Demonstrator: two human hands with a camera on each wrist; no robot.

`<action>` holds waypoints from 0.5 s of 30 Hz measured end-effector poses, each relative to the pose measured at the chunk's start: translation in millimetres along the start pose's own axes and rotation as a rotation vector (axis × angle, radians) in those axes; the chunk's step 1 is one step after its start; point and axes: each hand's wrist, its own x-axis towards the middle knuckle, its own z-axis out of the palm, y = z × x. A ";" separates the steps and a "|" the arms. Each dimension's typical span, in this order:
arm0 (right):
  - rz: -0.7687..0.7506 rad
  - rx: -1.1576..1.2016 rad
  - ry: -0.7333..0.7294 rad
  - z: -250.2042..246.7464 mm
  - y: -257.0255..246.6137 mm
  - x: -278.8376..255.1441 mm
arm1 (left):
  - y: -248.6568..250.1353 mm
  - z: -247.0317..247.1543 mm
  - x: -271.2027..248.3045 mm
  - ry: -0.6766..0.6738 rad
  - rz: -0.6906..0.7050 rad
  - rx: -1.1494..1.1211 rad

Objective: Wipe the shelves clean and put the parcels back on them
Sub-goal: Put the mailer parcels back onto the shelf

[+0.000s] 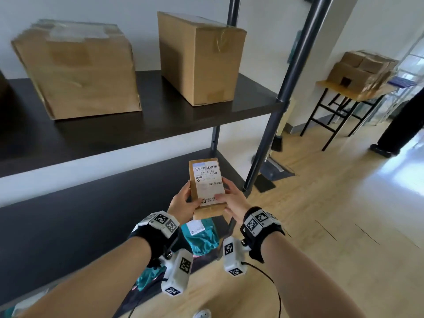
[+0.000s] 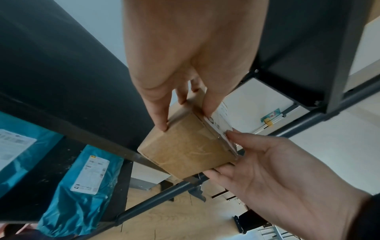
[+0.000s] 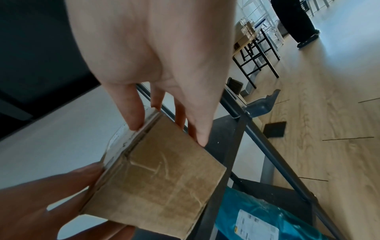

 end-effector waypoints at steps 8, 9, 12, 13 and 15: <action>0.081 -0.020 0.001 -30.0 -36.0 110.8 | 11.5 12.4 110.1 0.056 -0.071 0.038; 0.082 -0.047 0.007 -31.8 -39.7 119.9 | 13.1 14.2 117.8 0.063 -0.078 0.046; 0.096 -0.117 0.029 -36.6 -45.2 139.1 | 12.7 21.3 136.0 0.092 -0.110 0.049; 0.102 -0.138 0.031 -37.2 -45.4 143.4 | 11.6 23.0 139.7 0.109 -0.124 0.049; 0.108 -0.172 0.032 -38.2 -44.6 151.8 | 8.4 24.9 146.0 0.140 -0.154 0.043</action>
